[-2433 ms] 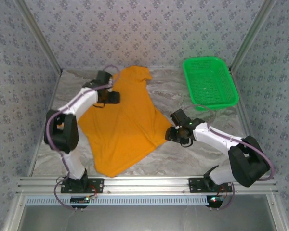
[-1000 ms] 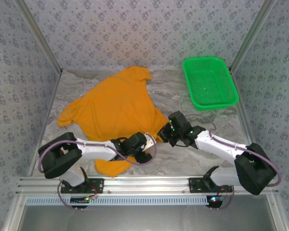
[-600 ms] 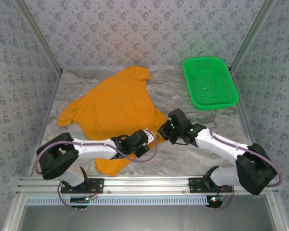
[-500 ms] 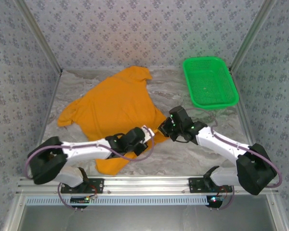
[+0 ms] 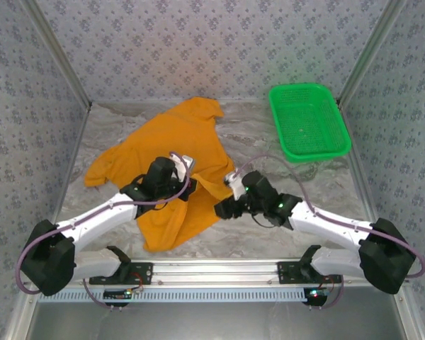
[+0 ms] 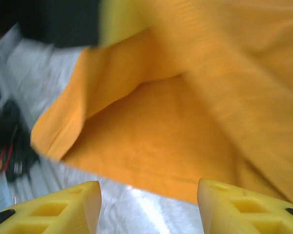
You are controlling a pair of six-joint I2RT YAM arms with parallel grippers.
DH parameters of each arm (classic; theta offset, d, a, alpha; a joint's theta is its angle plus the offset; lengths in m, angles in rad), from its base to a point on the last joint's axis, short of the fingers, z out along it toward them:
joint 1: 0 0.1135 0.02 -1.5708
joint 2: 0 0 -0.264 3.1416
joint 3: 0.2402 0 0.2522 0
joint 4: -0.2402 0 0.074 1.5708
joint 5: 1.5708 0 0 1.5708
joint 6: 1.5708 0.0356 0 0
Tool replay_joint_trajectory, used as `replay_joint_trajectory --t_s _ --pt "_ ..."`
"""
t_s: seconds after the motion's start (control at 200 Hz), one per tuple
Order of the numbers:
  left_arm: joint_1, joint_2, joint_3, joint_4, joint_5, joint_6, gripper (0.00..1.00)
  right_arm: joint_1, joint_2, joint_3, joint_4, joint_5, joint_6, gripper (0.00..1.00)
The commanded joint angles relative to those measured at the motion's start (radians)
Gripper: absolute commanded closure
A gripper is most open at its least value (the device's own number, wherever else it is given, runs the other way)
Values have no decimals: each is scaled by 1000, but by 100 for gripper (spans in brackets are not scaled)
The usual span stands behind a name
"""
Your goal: Fold the inside-out t-shirt
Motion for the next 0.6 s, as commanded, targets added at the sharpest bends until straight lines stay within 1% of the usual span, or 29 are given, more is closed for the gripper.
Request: replay_joint_trajectory --t_s 0.0,0.09,0.125,0.135,0.145,0.155,0.22,0.23,0.25,0.315,0.405,0.415,0.42,0.43,0.445,0.595 --pt "26 35 51 -27 114 -28 100 86 85 6 81 42 -274 43" --pt "55 51 75 -44 149 -28 100 127 245 85 139 177 -261 40" --pt "65 53 83 -50 152 -29 100 135 314 122 160 206 -260 39" --pt "67 53 85 -52 153 -30 100 139 330 131 167 217 -259 38" --pt "69 54 86 -54 154 -30 100 143 347 140 175 231 -258 34" --pt "71 54 88 -54 155 -30 100 146 364 149 183 248 -256 33" --pt "89 53 100 -54 177 -33 100 162 461 189 258 317 -255 31" --pt "95 53 101 -53 182 -34 100 167 476 194 271 332 -253 28" --pt "99 53 106 -53 194 -37 100 170 504 203 297 355 -251 26" --pt "124 53 116 -48 228 -51 100 177 588 233 377 380 -257 25" --pt "147 51 133 -49 270 -67 100 186 679 269 467 449 -280 23" --pt "147 51 135 -50 274 -69 100 185 688 270 479 454 -279 21" --pt "148 51 136 -50 275 -70 100 185 693 273 483 458 -278 15" --pt "149 51 139 -53 278 -72 100 183 702 276 493 463 -275 10" --pt "152 52 142 -56 284 -73 100 181 715 282 507 470 -272 8" --pt "166 47 179 -80 317 -99 100 153 838 348 599 443 -250 7"
